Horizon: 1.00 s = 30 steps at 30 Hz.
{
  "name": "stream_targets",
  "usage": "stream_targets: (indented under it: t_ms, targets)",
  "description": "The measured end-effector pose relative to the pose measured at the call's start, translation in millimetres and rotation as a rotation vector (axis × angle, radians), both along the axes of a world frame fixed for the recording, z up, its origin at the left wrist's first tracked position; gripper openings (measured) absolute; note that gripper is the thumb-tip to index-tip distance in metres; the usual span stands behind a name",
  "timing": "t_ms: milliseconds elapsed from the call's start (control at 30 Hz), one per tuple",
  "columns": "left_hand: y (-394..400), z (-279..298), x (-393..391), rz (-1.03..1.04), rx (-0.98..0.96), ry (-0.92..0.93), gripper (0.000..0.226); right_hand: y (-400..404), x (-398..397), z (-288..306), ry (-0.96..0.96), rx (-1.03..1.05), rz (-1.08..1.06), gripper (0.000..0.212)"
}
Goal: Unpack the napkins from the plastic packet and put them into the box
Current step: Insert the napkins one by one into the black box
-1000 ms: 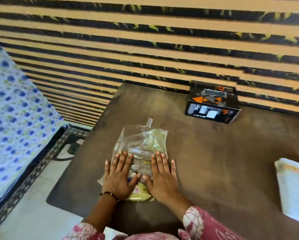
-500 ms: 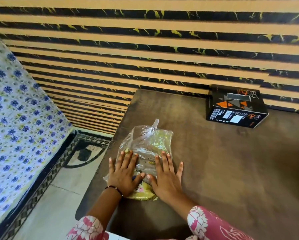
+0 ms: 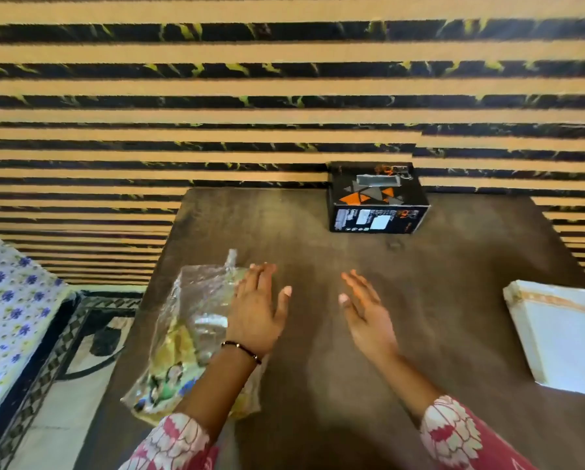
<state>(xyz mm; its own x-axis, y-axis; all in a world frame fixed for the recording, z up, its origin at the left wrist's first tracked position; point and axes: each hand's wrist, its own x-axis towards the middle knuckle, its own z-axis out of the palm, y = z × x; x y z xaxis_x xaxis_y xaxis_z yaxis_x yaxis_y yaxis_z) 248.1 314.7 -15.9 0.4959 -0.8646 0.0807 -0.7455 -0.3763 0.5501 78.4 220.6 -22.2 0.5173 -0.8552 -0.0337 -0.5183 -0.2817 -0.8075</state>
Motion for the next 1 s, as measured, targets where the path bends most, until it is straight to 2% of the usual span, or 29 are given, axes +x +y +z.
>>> stream_targets:
  t_ms: [133, 267, 400, 533, 667, 800, 1000]
  targets:
    - [-75.9, 14.4, -21.7, 0.046, -0.049, 0.267, 0.049, -73.7, -31.0, 14.0, -0.021, 0.069, -0.194, 0.048]
    - [-140.0, 17.8, -28.2, 0.113, -0.022, 0.490, 0.056, -138.3, -44.3, 20.3, -0.074, 0.221, -0.379, 0.056]
    - [-185.1, 18.8, -32.5, 0.211, 0.004, 0.520, 0.051, -185.2, -46.8, 15.9, -0.077, 0.312, -0.410, 0.064]
    - [-204.1, 15.4, -38.2, 0.202, -0.042, 0.529, 0.040, -205.0, -41.7, 11.9, -0.112, 0.358, -0.371, 0.064]
    - [-207.4, 12.3, -39.4, 0.183, -0.079, 0.546, 0.048, -203.0, -36.2, 10.6, -0.216, 0.371, -0.317, 0.062]
    - [-200.9, 12.7, -40.7, 0.175, -0.119, 0.575, 0.046, -195.4, -35.6, 9.9, -0.287, 0.402, -0.314, 0.063]
    - [-166.7, 14.9, -55.4, 0.163, -0.185, 0.605, 0.045, -152.3, -51.8, 6.9, -0.292, 0.421, -0.299, 0.066]
